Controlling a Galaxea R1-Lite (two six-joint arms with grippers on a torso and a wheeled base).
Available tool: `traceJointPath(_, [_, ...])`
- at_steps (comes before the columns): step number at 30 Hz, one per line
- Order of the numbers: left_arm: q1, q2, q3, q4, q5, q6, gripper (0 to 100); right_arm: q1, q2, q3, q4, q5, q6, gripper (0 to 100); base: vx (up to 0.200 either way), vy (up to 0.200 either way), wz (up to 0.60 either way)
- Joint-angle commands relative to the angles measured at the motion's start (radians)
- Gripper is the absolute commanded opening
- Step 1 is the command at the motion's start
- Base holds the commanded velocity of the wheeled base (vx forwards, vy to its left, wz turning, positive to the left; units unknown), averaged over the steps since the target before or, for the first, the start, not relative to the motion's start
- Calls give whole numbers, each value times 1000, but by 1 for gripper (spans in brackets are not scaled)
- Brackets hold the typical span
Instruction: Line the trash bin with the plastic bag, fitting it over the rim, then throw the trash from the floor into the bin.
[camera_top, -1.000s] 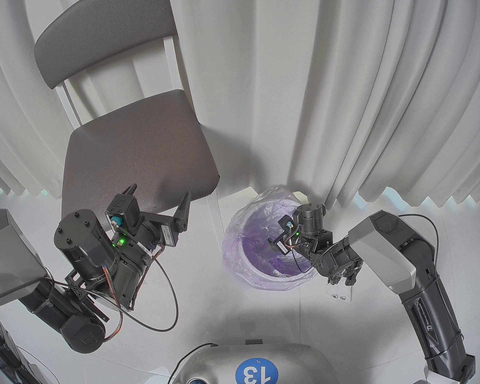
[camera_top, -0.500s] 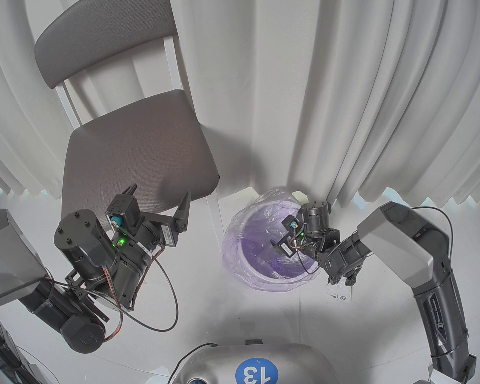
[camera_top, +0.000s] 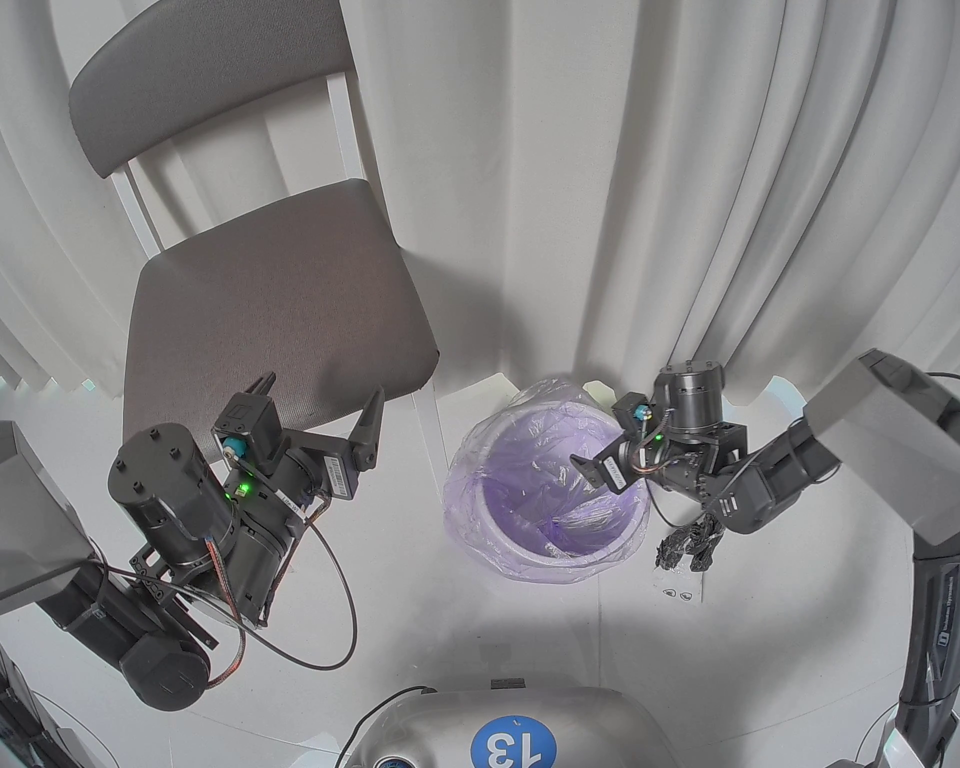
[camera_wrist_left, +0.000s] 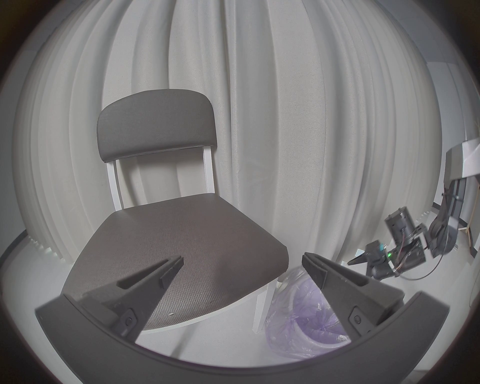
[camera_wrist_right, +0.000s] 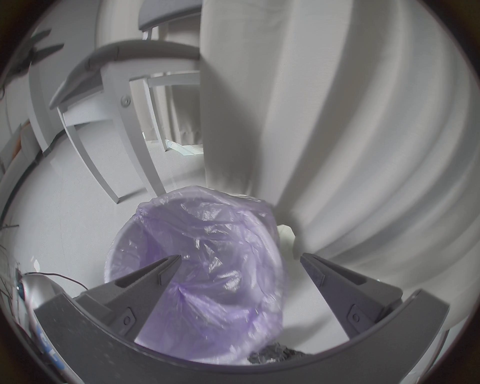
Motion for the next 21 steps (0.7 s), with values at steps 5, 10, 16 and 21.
traceJointPath(5, [-30,-31,37,-17,-2,-1,100,-115,-249,400,-155,15,256,100,0,0,0])
traceJointPath(10, [-52,-47,53,-17,-40,1,100,-191,-240,610,-401,25,279,100,0,0,0])
traceJointPath(16, [-78,-74,55,-17,-66,2,100,-273,-172,742,-580,59,332,100,0,0,0])
traceJointPath(21, [-99,-128,84,-17,-131,1,100,-302,-140,749,-620,113,342,100,-80,0,0])
